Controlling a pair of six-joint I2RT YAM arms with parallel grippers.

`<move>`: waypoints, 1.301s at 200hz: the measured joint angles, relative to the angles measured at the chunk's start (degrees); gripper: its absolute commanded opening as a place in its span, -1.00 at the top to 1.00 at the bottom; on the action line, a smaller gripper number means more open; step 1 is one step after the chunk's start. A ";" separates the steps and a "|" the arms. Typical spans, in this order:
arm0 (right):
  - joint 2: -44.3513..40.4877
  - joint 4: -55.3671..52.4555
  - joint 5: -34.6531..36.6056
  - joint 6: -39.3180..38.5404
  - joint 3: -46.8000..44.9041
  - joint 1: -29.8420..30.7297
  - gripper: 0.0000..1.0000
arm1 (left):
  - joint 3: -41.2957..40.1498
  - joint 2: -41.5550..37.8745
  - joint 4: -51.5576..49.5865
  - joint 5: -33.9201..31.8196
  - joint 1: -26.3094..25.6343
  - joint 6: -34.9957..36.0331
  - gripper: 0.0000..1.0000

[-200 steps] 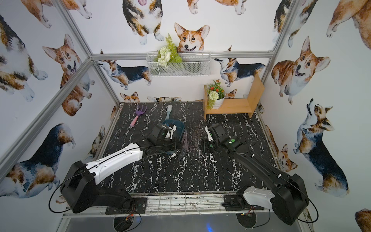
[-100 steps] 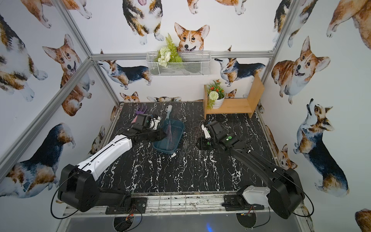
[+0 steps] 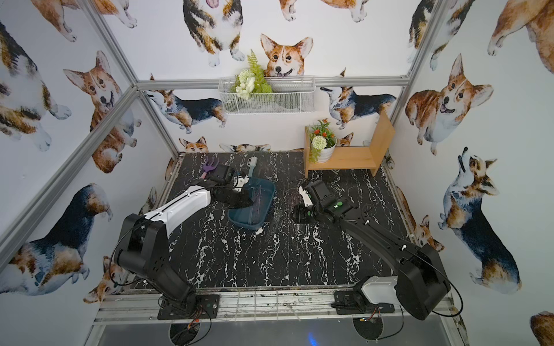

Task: Put the scattered rulers into the storage box
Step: Place the ruler in the storage box.

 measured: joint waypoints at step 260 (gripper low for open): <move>-0.04 1.88 1.33 -0.02 -1.62 -0.11 -0.04 | 11.91 6.01 -5.07 -6.91 -0.44 2.03 0.20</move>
